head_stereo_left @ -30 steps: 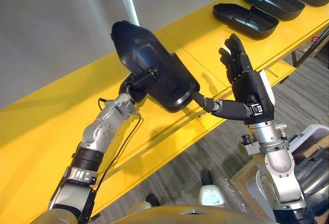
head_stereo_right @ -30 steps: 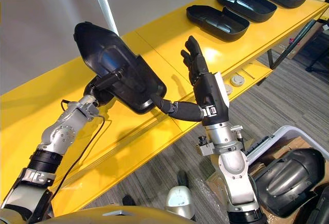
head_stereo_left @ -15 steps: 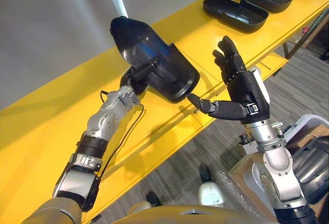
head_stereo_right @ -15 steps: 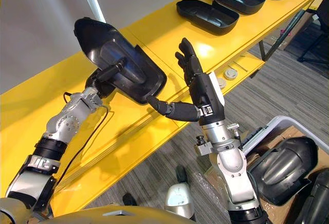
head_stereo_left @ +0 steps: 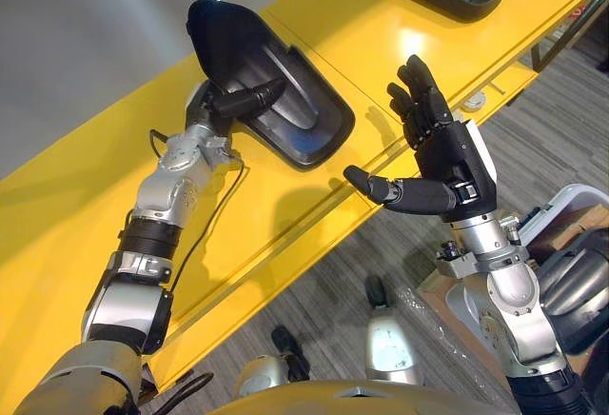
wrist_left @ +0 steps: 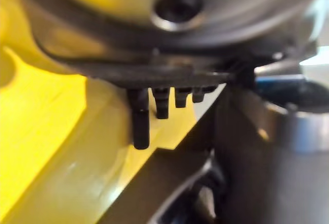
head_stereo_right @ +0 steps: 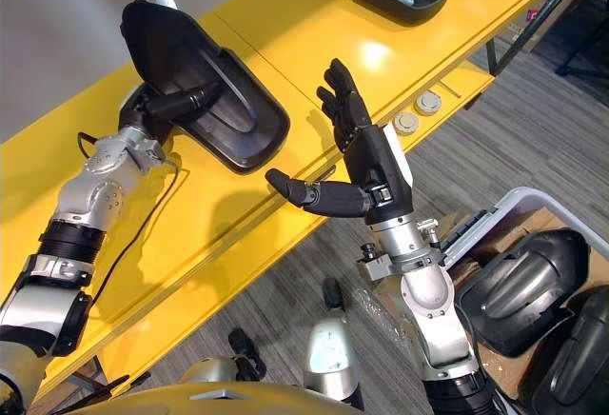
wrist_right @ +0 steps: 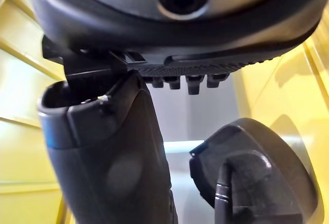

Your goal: Walk over and take three plastic housings, then place them on the shelf

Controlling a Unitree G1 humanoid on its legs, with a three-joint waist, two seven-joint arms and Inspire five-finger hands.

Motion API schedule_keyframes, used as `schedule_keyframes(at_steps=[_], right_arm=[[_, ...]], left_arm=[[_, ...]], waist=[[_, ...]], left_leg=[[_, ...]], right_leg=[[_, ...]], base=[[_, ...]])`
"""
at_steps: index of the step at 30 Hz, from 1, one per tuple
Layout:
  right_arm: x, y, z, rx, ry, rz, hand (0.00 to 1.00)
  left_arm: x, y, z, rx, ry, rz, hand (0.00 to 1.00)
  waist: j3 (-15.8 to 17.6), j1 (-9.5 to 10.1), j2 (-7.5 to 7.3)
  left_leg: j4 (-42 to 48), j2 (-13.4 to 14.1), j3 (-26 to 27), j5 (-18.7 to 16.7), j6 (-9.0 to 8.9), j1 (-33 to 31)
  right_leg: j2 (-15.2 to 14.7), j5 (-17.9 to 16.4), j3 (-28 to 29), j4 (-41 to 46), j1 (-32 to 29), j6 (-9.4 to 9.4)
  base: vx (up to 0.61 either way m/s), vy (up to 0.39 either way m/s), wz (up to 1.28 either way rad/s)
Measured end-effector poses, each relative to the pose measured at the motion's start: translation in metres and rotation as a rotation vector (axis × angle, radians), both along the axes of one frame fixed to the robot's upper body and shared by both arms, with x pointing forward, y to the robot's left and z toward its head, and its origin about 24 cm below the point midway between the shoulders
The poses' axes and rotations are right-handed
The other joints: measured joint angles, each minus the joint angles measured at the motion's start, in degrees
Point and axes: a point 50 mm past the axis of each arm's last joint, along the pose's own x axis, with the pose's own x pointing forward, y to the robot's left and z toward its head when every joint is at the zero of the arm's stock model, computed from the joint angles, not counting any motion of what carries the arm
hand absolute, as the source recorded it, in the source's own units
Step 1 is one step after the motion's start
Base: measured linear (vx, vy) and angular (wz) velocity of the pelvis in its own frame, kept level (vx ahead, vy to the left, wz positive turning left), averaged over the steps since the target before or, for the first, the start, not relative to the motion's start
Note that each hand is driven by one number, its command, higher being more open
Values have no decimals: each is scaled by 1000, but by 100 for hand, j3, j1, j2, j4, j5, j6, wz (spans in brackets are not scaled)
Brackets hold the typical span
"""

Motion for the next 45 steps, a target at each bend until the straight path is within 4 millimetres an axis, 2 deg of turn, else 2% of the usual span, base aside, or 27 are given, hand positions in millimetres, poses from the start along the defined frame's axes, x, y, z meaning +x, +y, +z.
schedule_keyframes(at_steps=[4,21,28,31,34,40,43,45], right_arm=[[-1,-1,-2,0,12,-2,100],[-10,8,-19,32,97,37,100],[-12,13,-23,52,118,48,100],[-14,15,-27,68,138,43,100],[-17,16,-31,94,147,32,100],[-25,23,-35,9,118,26,100],[-25,26,-33,7,98,43,100],[-19,29,-24,-27,33,29,100]], left_arm=[[3,7,5,60,-3,41,100],[6,14,15,54,-3,171,100],[3,28,17,211,-16,383,100],[1,36,21,205,-28,451,100],[-3,47,37,148,-111,567,100],[-23,52,105,55,-429,712,100],[-40,51,132,-2,-614,708,100],[-54,44,151,-60,-762,643,100]], waist=[[35,-13,20],[221,-27,84],[231,-45,68],[234,-40,62],[252,-37,33],[250,-16,11],[244,-3,3],[223,26,-24]], left_leg=[[11,9,68,0,1,-13],[24,15,60,4,5,-5],[31,25,27,6,7,-15],[28,24,25,6,7,-19],[27,21,-12,6,6,-22],[18,10,-173,6,6,82],[4,9,-294,5,5,208],[-8,2,-421,15,1,260]], right_leg=[[17,0,65,17,-60,1],[22,-5,77,105,-81,-5],[30,-5,63,104,-81,-5],[30,-5,56,103,-81,-5],[29,-5,37,105,-72,-5],[27,-37,-137,107,130,-52],[23,-79,-259,102,329,-69],[9,-97,-387,82,465,-81]], base=[[-35,-23,-8],[-4,-3,-1],[0,0,0],[0,0,0],[0,0,3],[-6,-2,11],[-23,-5,14],[-44,-5,24]])
